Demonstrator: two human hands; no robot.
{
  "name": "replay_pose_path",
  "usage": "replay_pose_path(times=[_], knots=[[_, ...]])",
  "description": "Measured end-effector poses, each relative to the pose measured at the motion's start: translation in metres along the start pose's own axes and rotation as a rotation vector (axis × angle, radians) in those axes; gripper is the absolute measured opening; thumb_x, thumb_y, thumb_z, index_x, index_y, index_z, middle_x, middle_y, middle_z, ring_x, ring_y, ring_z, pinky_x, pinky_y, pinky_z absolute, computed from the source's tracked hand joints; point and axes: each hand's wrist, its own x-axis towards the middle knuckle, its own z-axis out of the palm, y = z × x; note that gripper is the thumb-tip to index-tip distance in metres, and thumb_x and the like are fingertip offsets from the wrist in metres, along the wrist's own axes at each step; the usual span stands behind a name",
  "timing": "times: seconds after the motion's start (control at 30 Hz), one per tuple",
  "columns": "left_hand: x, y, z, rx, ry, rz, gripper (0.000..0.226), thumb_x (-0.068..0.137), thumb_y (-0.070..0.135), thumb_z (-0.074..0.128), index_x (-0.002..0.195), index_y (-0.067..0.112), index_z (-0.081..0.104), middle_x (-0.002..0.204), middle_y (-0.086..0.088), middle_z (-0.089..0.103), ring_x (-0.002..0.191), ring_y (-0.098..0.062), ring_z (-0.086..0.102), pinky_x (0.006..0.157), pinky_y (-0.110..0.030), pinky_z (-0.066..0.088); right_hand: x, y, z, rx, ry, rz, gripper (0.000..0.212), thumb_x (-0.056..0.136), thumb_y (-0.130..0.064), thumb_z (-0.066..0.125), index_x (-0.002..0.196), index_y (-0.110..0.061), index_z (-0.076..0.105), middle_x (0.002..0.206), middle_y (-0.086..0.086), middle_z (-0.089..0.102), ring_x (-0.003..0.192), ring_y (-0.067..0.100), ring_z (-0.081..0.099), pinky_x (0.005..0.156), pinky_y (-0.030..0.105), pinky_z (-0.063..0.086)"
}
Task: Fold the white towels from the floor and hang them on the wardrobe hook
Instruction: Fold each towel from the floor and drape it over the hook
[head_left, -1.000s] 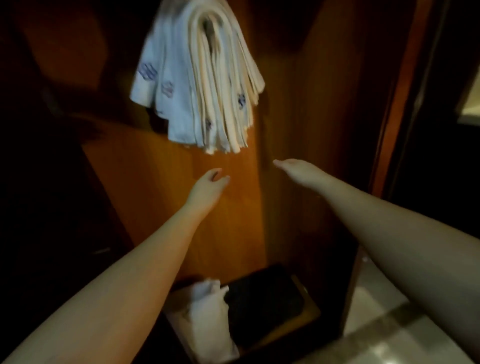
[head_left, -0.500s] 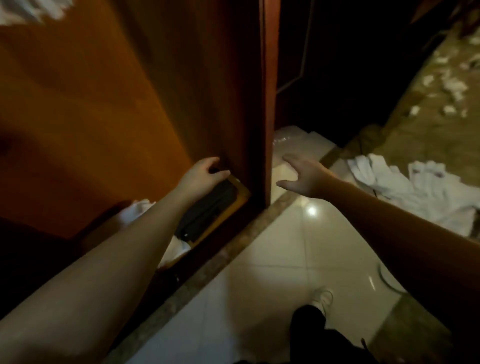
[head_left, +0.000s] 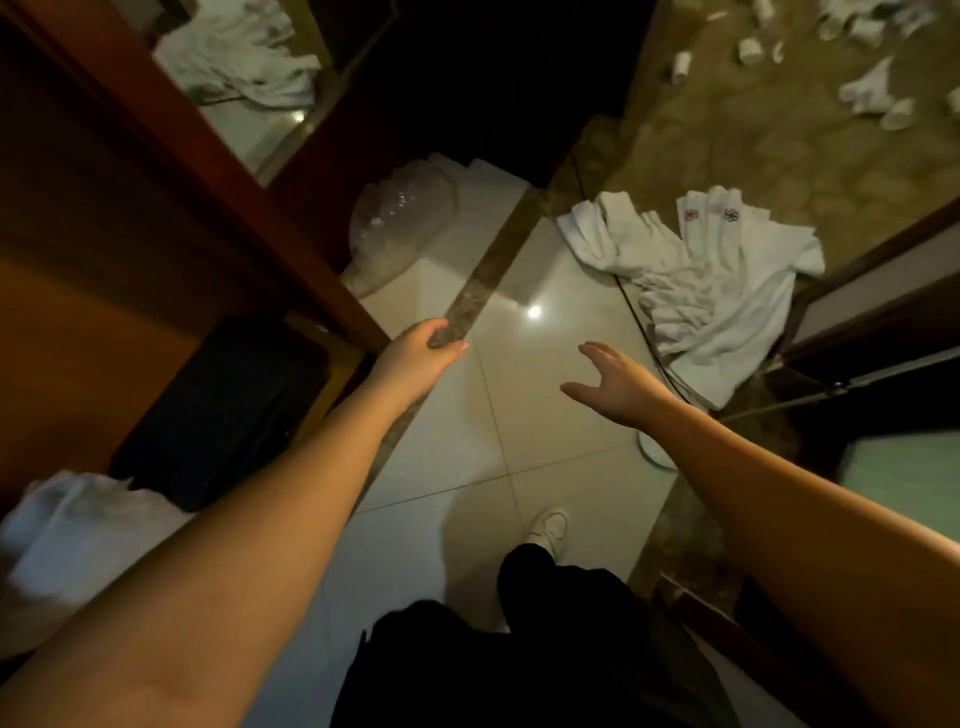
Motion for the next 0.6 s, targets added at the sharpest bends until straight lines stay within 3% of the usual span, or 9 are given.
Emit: replay_pose_path(times=[0.07, 0.2, 0.37, 0.6], knots=[[0.026, 0.017, 0.021, 0.008, -0.032, -0.012, 0.063, 0.094, 0.052, 0.062, 0.148, 0.023, 0.047, 0.15, -0.002, 0.05, 0.136, -0.021, 0.047, 0.098, -0.029, 0.037, 0.012, 0.025, -0.007, 0.026, -0.009, 0.064, 0.08, 0.095, -0.055, 0.06, 0.158, -0.015, 0.032, 0.164, 0.005, 0.032, 0.149, 0.025, 0.032, 0.12, 0.043, 0.029], [0.075, 0.049, 0.059, 0.061, -0.131, -0.045, 0.061, 0.094, 0.052, 0.061, 0.146, 0.022, 0.049, 0.149, -0.004, 0.052, 0.135, -0.023, 0.049, 0.113, -0.038, 0.038, 0.035, 0.074, -0.022, 0.078, -0.004, 0.179, 0.076, 0.096, -0.056, 0.059, 0.156, -0.015, 0.036, 0.161, 0.005, 0.037, 0.146, 0.026, 0.037, 0.117, 0.043, 0.033], [0.15, 0.087, 0.1, 0.099, -0.214, -0.019, 0.055, 0.098, 0.04, 0.062, 0.145, 0.014, 0.05, 0.15, -0.006, 0.05, 0.136, -0.024, 0.048, 0.101, -0.029, 0.038, 0.077, 0.132, -0.035, 0.124, -0.023, 0.331, 0.074, 0.096, -0.058, 0.057, 0.154, -0.016, 0.039, 0.16, 0.005, 0.039, 0.145, 0.025, 0.038, 0.115, 0.042, 0.033], [0.291, 0.131, 0.137, 0.18, -0.355, -0.016, 0.054, 0.099, 0.036, 0.059, 0.146, 0.012, 0.05, 0.149, -0.006, 0.051, 0.133, -0.025, 0.05, 0.11, -0.037, 0.04, 0.172, 0.191, -0.053, 0.269, -0.036, 0.5, 0.073, 0.094, -0.059, 0.058, 0.152, -0.018, 0.043, 0.158, 0.004, 0.041, 0.143, 0.025, 0.041, 0.11, 0.037, 0.036]])
